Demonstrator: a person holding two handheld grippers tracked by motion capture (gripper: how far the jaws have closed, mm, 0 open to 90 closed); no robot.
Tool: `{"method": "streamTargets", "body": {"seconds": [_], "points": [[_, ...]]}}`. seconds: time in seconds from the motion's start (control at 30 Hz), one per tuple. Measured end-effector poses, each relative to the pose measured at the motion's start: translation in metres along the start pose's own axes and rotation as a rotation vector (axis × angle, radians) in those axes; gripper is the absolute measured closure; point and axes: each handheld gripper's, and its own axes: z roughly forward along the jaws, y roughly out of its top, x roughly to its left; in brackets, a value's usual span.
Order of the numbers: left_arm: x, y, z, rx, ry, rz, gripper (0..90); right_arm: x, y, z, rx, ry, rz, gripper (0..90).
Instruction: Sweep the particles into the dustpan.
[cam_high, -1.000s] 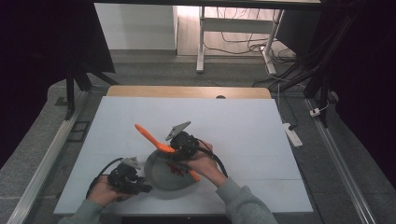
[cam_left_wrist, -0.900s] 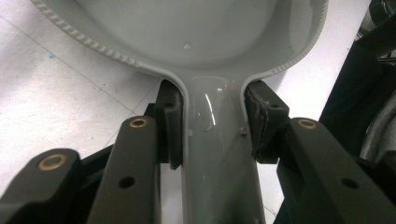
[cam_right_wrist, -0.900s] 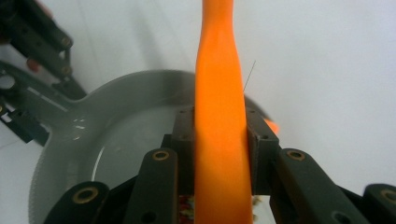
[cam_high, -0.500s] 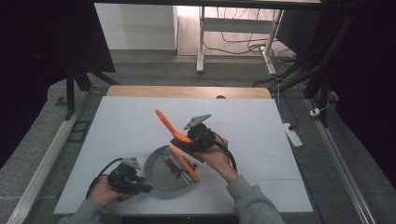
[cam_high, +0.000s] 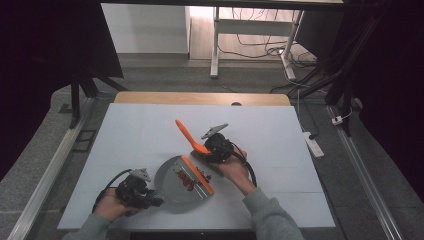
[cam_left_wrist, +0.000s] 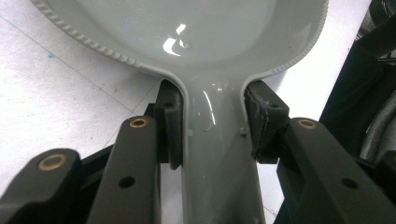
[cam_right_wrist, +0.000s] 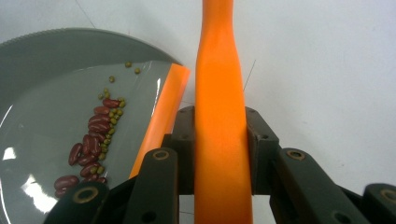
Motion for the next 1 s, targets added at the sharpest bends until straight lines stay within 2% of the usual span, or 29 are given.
{"method": "streamTargets", "body": {"seconds": [0.2, 0.33, 0.43, 0.77, 1.0], "points": [[0.000, 0.000, 0.000, -0.001, 0.000, -0.001, 61.5, 0.005, 0.000, 0.002, 0.002, 0.011, -0.005, 70.4], [0.000, 0.000, 0.000, 0.000, 0.000, -0.001, 61.6, 0.010, 0.000, 0.003, 0.005, 0.006, 0.013, 70.5], [0.000, 0.000, 0.000, 0.001, 0.000, -0.001, 61.5, 0.014, 0.000, 0.003, 0.006, 0.008, -0.002, 70.4], [0.000, 0.000, 0.000, 0.001, -0.001, -0.001, 61.5, 0.020, 0.000, 0.004, 0.000, 0.013, -0.004, 70.4], [0.000, 0.000, 0.000, 0.003, -0.002, -0.002, 61.6, 0.022, -0.001, 0.004, -0.015, 0.037, 0.010, 70.4]]}}
